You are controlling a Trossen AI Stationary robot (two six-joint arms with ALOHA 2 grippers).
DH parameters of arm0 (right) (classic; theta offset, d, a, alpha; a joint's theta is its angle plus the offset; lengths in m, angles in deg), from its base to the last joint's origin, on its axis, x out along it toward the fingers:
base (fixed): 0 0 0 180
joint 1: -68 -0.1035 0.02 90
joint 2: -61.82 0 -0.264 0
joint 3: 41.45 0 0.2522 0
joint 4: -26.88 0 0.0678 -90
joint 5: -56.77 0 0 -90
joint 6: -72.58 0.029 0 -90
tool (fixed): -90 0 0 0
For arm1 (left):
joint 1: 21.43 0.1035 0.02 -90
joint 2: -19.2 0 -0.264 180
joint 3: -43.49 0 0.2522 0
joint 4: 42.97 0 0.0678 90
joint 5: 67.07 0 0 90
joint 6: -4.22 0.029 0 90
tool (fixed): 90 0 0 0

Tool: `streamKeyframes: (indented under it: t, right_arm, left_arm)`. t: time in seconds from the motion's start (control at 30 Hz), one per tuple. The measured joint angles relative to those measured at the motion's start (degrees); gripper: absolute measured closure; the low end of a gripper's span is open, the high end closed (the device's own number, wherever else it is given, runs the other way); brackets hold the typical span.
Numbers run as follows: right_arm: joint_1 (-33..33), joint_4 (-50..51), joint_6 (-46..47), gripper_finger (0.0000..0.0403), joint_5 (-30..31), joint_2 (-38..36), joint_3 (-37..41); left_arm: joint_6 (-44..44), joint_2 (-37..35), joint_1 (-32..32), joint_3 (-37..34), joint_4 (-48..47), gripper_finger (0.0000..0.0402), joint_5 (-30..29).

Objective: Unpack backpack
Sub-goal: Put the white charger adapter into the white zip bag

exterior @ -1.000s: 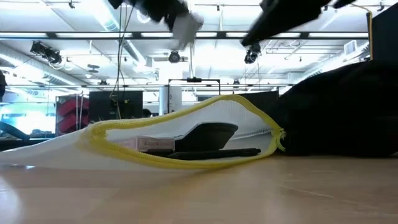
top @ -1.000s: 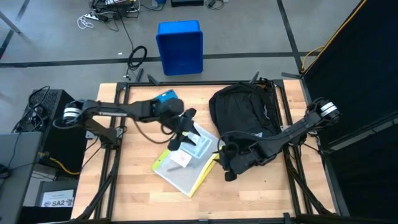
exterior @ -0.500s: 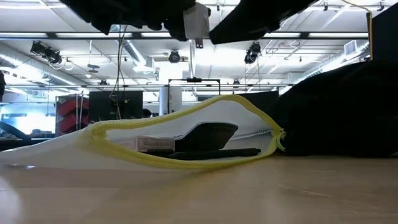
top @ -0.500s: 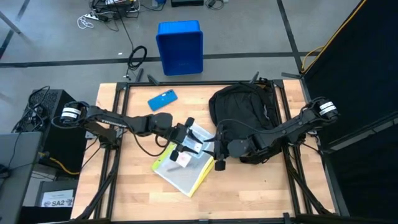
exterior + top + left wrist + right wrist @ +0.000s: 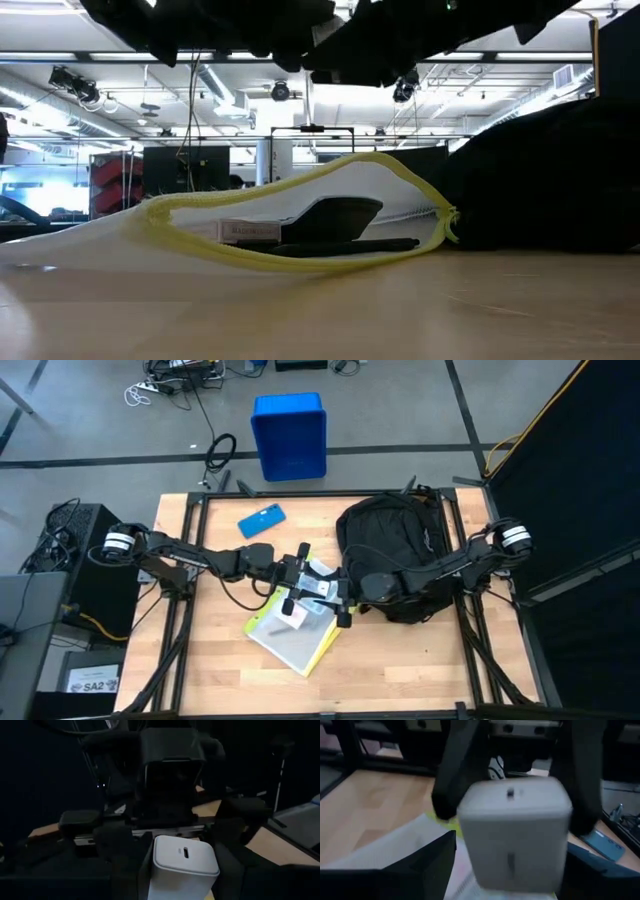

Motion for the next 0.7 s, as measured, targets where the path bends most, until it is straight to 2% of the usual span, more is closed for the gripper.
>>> streamKeyframes:
  t: [0.17,0.37,0.63,0.7]
  right_arm:
    - [0.08,0.82,-0.46,0.0169,0.38,0.10,0.03]
    - [0.08,3.21,-1.15,0.0250,1.10,-0.02,0.03]
    - [-1.05,4.84,-1.70,0.0251,1.93,-0.26,-0.19]
    - [-1.56,6.75,-2.12,0.0251,2.37,-0.81,-0.44]
  left_arm:
    - [-0.51,2.20,0.00,0.06,-1.64,0.0274,-0.45]
    - [-0.82,2.49,0.01,0.03,-0.95,0.0274,-1.09]
    - [-1.95,2.30,-0.12,0.05,-1.39,0.0274,-1.16]
    - [-2.73,0.73,-0.26,0.50,-4.35,0.0244,-1.34]
